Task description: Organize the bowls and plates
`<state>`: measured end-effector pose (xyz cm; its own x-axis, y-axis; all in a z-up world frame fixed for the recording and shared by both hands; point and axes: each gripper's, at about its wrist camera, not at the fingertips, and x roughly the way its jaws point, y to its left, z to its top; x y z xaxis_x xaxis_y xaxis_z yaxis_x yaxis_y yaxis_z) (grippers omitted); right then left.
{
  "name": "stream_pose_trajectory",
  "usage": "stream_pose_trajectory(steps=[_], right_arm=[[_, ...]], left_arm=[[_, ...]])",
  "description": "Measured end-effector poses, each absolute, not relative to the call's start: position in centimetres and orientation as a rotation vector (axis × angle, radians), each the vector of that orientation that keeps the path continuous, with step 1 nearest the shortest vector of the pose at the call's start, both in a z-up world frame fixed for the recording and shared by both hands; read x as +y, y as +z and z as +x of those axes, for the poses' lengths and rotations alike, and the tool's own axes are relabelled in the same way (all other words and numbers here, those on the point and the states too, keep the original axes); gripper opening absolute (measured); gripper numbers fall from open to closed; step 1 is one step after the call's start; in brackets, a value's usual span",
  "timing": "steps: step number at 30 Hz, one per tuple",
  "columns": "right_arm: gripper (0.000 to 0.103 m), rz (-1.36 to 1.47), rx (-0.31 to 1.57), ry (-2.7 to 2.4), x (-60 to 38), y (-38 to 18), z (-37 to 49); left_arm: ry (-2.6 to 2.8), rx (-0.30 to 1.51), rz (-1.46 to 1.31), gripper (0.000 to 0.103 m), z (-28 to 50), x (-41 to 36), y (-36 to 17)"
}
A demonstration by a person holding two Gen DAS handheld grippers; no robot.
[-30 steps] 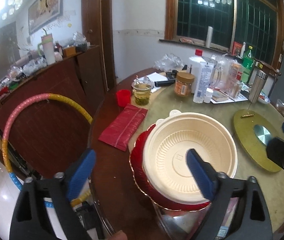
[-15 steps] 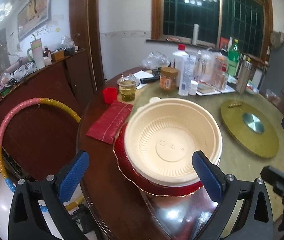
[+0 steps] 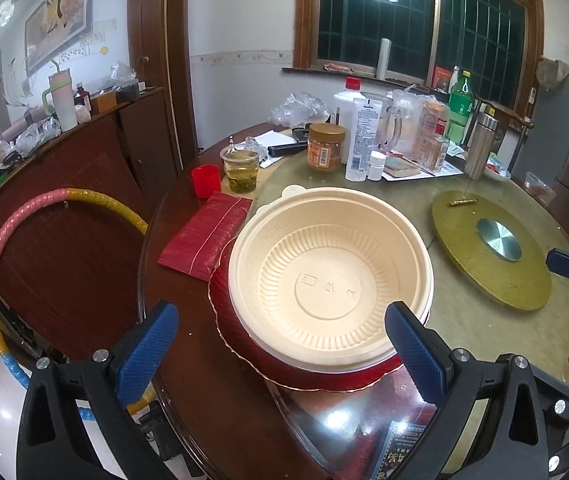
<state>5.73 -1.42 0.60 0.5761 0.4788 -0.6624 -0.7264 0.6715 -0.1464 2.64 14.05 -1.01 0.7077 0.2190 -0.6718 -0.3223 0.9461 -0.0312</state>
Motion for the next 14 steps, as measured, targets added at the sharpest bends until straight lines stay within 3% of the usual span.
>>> stream_pose_trajectory(steps=[14], right_arm=[[0.103,-0.435,0.632,0.728,-0.98,0.65,5.92]], left_arm=[[0.267,0.729,-0.184,0.103,3.18,13.99,-1.0]])
